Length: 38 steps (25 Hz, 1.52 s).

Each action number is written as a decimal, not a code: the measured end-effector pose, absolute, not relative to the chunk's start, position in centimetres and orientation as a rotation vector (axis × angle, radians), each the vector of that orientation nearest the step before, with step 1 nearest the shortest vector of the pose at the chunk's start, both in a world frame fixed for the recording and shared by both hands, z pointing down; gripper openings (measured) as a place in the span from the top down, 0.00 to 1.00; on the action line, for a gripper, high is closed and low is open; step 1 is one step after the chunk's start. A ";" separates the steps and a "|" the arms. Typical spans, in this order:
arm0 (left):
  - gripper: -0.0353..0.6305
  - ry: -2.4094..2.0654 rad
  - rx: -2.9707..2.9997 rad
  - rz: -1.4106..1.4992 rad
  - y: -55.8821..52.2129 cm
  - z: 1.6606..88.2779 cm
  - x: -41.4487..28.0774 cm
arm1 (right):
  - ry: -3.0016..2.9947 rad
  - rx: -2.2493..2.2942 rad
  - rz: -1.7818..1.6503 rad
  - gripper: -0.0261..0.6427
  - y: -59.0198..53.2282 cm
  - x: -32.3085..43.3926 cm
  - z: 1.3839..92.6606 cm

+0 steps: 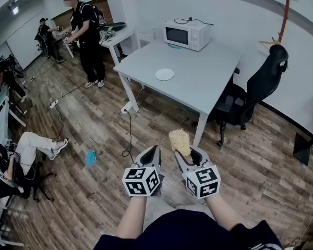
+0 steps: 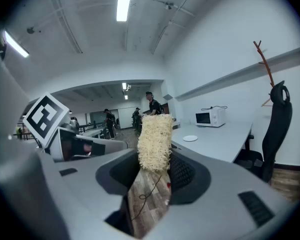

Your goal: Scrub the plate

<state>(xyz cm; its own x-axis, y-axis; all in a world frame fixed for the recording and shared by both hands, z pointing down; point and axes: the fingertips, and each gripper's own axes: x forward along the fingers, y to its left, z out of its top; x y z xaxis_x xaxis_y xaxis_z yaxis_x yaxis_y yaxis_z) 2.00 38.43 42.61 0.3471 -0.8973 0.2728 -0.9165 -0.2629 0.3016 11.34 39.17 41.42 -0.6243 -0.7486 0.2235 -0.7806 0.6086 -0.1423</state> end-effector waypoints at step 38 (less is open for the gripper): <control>0.92 -1.501 2.218 0.079 32.2 45.4 1.7 | -2.645 1.382 0.428 0.71 33.5 11.6 42.8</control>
<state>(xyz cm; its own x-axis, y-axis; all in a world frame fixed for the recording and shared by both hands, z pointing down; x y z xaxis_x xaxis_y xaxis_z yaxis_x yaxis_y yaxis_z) 1.74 32.24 45.38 0.4039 -0.8655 0.2962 -0.8919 -0.3006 0.3378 11.58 33.50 42.77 -0.5731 -0.7833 0.2408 -0.8193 0.5409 -0.1902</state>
